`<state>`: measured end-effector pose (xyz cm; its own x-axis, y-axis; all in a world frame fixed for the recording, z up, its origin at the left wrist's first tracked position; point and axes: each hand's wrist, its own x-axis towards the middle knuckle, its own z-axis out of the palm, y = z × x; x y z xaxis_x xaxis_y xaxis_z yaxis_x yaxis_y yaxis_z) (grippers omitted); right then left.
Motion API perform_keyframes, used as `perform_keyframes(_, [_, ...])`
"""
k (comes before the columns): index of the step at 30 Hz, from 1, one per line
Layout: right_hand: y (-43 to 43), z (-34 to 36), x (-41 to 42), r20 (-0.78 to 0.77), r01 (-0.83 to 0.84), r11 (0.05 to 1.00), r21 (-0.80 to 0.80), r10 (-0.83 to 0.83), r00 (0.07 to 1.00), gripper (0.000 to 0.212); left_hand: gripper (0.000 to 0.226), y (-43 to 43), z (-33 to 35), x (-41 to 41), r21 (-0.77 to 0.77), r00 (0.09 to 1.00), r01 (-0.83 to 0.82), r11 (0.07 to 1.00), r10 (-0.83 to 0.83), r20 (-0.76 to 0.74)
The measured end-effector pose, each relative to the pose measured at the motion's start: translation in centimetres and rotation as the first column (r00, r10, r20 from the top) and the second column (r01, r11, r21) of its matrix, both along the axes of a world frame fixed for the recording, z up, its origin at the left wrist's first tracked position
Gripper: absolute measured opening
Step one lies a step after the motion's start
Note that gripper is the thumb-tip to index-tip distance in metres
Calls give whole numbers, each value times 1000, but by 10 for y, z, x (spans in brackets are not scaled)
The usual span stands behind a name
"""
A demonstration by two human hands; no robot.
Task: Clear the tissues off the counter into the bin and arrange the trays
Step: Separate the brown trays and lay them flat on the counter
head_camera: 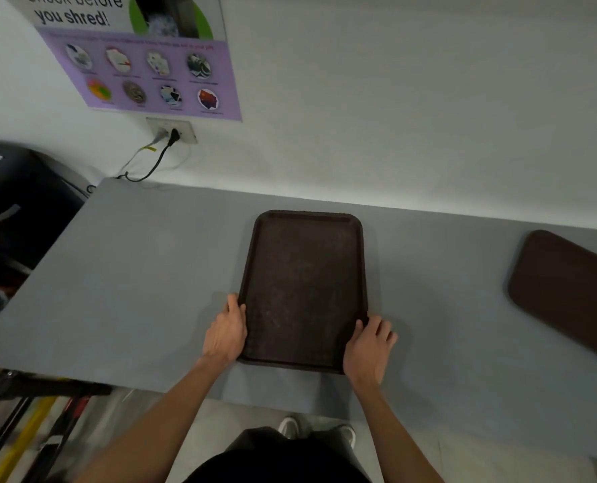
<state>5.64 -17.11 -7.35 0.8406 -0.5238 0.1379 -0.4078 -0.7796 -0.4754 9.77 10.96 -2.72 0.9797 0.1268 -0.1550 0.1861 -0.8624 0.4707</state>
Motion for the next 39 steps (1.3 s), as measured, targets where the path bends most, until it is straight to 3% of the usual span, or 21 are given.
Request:
perform_keyframes(5, [-1,10,3,-18,-18,991,131,20,1000,14,24,-1,-6,4,-34,1000,13,999,-13,1])
perform_keyframes(13, [-13,20,16,-268,-67,987,143,104,958,45,37,-11,-7,9,22,998,2,1000,-1,-69])
perform_keyframes(18, [-10,20,16,-297,-72,985,154,115,948,49,45,-19,-10,9,84,994,-23,996,31,-100])
perform_keyframes(21, [-16,24,17,-321,-76,975,208,141,937,50,43,-15,-12,10,13,993,-43,999,44,-107])
perform_keyframes(24, [-31,33,13,-347,-85,955,283,184,920,50,39,-13,-10,12,-8,998,-55,998,55,1])
perform_keyframes(26, [-44,41,5,-324,-88,955,284,183,928,50,43,-21,-4,13,6,988,-44,999,43,151])
perform_keyframes(28, [-62,49,-8,-273,-74,962,262,148,951,47,46,-42,15,15,-76,971,3,997,15,239])
perform_keyframes(34, [-141,75,-42,-148,3,977,213,29,988,32,37,-141,58,23,-228,928,279,933,-201,314])
perform_keyframes(39, [-235,85,-62,-67,136,972,192,-126,990,21,28,-250,62,33,-304,900,409,860,-326,289])
